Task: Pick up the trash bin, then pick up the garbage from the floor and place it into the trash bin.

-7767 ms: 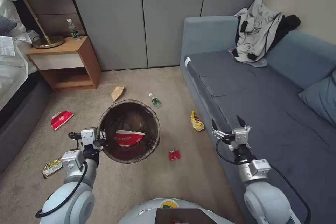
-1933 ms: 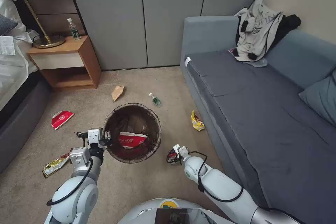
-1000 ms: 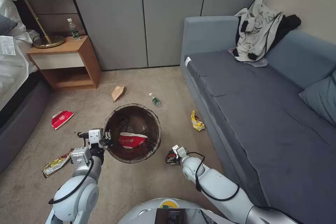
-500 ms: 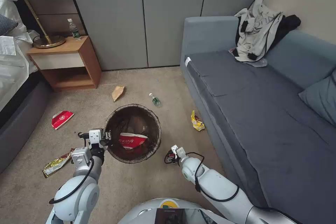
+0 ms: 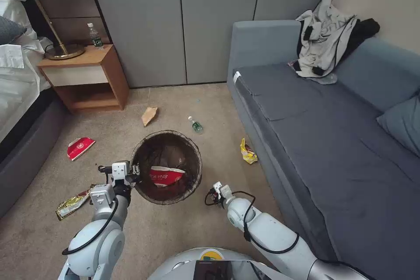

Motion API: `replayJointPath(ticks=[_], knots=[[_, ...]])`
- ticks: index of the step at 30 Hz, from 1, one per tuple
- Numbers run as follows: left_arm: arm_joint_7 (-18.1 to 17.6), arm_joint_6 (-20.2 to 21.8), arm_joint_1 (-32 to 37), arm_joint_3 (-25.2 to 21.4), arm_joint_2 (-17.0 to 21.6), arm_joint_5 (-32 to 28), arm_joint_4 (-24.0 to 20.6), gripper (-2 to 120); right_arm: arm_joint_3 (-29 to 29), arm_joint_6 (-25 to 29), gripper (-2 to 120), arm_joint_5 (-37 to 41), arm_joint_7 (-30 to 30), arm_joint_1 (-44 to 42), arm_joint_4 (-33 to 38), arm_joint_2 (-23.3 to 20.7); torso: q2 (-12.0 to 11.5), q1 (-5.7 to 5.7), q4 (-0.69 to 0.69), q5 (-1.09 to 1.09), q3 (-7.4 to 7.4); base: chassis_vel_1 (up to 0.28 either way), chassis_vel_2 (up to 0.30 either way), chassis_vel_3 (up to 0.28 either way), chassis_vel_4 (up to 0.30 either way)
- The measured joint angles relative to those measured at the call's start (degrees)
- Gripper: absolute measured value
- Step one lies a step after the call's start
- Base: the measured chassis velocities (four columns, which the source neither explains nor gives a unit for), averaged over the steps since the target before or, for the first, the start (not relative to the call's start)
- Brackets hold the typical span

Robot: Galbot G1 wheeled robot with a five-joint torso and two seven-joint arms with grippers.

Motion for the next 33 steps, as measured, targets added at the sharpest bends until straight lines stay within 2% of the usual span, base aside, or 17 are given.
replayJointPath(ticks=[2,5,7,8,10,26,28,33], knots=[[0.0,-0.1,0.0,0.0,0.1,0.0,0.0,0,0.2,0.0,22,0.0,0.2,0.0,-0.1,0.0,0.0,0.00,-0.01,-0.04,0.00,0.000,0.000,0.000,0.000],[0.0,-0.1,0.0,0.0,0.1,0.0,0.0,0,0.2,0.0,15,0.0,0.2,0.0,-0.1,0.0,0.0,0.00,-0.01,0.03,0.00,0.000,0.000,0.000,0.000],[0.0,-0.2,0.0,0.0,0.1,0.0,0.0,0,0.4,0.0,9,0.0,0.5,0.0,-0.1,-0.1,0.0,0.00,-0.02,-0.09,0.01,0.000,0.000,0.000,0.000],[0.0,-0.2,0.0,0.0,0.1,0.0,0.0,0,0.4,0.0,9,0.0,0.5,0.0,-0.1,-0.1,0.0,0.00,-0.02,-0.09,0.01,0.000,0.000,0.000,0.000],[0.0,-0.2,-0.1,0.1,0.1,0.0,0.0,0,0.6,0.0,0,-0.1,0.6,0.0,-0.2,-0.1,0.0,0.01,-0.04,-0.01,0.01,0.000,0.000,0.000,0.000],[0.0,-0.3,-0.3,0.0,0.2,0.0,0.1,0,1.5,0.0,0,0.0,0.7,0.0,-0.3,-0.1,0.0,0.01,-0.02,0.01,0.00,0.000,0.000,0.000,0.000],[0.0,-0.3,-0.4,0.0,0.2,0.0,0.1,0,2.0,0.2,0,-0.1,1.0,-0.1,-0.4,-0.2,0.0,0.00,-0.03,-0.04,0.00,0.000,0.000,0.000,0.000],[0.0,-0.3,-0.4,0.0,0.3,-0.1,0.1,0,3.4,0.9,0,-0.1,2.1,-1.1,2.2,-0.9,0.0,0.01,-0.05,-0.04,0.01,0.000,0.000,0.000,0.000]])
